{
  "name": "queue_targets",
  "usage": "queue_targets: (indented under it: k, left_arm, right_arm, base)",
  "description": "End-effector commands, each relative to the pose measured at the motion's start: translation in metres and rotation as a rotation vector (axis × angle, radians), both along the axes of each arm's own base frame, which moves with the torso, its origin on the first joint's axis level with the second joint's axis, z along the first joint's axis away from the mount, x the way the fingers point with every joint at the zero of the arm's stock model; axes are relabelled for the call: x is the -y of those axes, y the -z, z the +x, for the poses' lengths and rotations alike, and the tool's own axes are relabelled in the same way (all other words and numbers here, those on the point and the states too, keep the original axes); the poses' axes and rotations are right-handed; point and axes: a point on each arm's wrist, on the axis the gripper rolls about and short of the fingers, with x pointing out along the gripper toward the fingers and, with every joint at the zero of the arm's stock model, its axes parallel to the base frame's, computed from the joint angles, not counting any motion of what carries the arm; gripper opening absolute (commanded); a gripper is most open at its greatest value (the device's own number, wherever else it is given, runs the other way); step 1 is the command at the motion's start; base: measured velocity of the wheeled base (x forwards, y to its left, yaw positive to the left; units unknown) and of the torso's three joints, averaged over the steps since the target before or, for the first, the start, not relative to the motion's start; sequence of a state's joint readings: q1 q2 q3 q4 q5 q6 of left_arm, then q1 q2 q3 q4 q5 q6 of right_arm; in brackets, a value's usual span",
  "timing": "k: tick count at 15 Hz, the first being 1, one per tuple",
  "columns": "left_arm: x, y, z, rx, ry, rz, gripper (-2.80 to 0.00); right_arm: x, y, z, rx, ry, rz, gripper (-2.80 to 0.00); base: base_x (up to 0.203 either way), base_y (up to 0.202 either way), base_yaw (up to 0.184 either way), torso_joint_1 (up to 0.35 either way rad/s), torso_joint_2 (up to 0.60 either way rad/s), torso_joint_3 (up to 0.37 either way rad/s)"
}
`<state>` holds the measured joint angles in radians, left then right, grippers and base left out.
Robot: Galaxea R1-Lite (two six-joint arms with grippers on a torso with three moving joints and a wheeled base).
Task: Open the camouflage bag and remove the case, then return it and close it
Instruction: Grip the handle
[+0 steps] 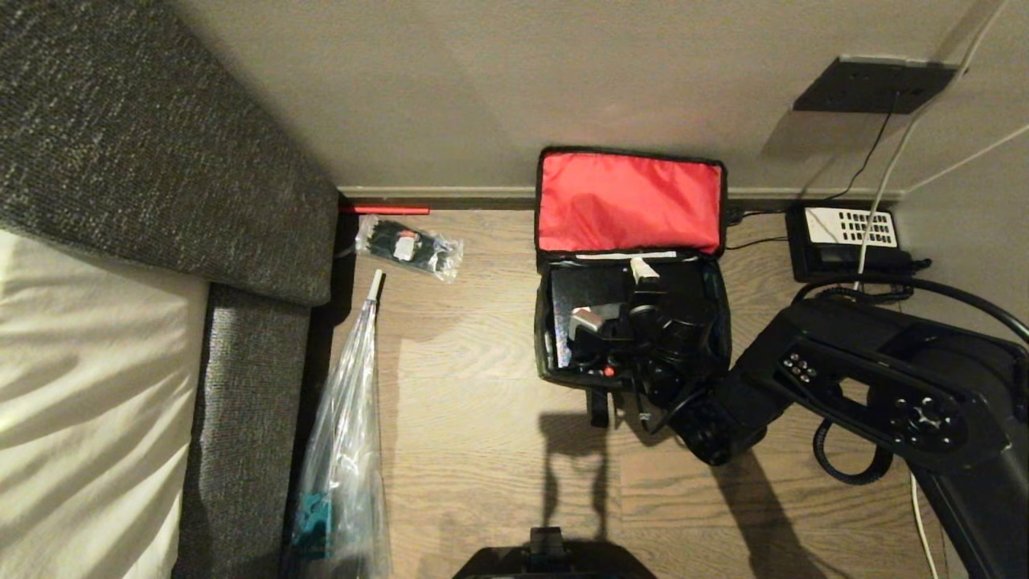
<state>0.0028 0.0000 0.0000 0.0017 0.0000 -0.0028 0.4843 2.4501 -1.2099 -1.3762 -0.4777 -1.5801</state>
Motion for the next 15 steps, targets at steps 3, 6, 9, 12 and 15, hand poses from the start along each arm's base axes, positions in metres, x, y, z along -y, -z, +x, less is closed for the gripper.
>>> queue_targets:
  k: [3, 6, 9, 12, 15]
  left_arm:
    - [0.000, 0.000, 0.000, 0.000, 0.000, 0.000, -2.80]
    - [0.000, 0.000, 0.000, 0.000, 0.000, 0.000, -2.80]
    - [0.000, 0.000, 0.000, 0.000, 0.000, 0.000, -2.80]
    - [0.000, 0.000, 0.000, 0.002, 0.000, 0.000, -2.80]
    - [0.000, 0.000, 0.000, 0.000, 0.000, 0.000, -2.80]
  right_arm:
    - [-0.003, -0.003, 0.005, 0.026, -0.001, 0.015, 0.00]
    - [-0.003, -0.009, 0.005, 0.042, -0.002, 0.030, 0.00]
    - [-0.003, -0.010, 0.005, 0.046, -0.002, 0.037, 0.00]
    - [-0.003, -0.008, 0.004, 0.037, -0.001, 0.030, 0.00]
    - [0.000, -0.006, 0.002, 0.018, 0.082, 0.019, 0.00]
  base:
    - [0.000, 0.000, 0.000, 0.000, 0.00, 0.000]
    - [0.000, 0.000, 0.000, 0.000, 0.00, 0.000]
    - [0.000, 0.000, 0.000, 0.000, 0.00, 0.000]
    - [0.000, 0.000, 0.000, 0.000, 0.00, 0.000]
    - [0.000, 0.000, 0.000, 0.000, 0.00, 0.000]
